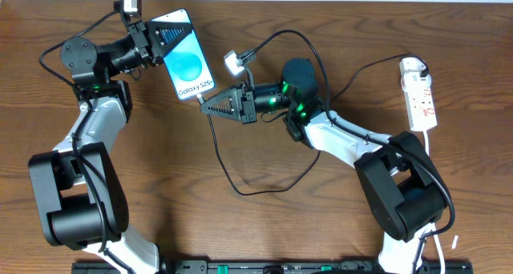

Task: Plug charger to phone and switch on socket
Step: 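Align and push the plug into the phone's bottom port with the right gripper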

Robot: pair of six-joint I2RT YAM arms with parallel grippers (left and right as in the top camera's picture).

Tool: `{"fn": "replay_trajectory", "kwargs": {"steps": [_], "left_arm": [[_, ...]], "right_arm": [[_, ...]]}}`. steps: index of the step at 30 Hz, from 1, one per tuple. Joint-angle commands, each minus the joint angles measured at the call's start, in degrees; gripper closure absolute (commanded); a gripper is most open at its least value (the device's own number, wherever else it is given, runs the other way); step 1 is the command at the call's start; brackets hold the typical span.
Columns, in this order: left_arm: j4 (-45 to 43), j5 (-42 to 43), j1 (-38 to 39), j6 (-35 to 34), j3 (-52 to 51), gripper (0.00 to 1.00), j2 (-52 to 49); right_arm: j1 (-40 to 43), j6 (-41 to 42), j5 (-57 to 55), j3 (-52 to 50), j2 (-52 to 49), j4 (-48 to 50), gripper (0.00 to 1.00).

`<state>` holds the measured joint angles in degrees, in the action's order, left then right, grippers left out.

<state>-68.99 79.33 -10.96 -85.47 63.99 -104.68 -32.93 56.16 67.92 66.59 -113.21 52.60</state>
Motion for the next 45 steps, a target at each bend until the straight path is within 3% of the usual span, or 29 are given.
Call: {"fn": "replay_trajectory", "kwargs": {"steps": [1, 45], "left_arm": [[-0.5, 1.2, 0.1, 0.3, 0.6, 0.92, 1.0], [-0.5, 3.7, 0.1, 4.0, 0.6, 0.93, 1.0]], "right_arm": [[0.0, -0.9, -0.8, 0.6, 0.0, 0.3, 0.99], [-0.1, 8.8, -8.9, 0.6, 0.0, 3.4, 0.99]]}}
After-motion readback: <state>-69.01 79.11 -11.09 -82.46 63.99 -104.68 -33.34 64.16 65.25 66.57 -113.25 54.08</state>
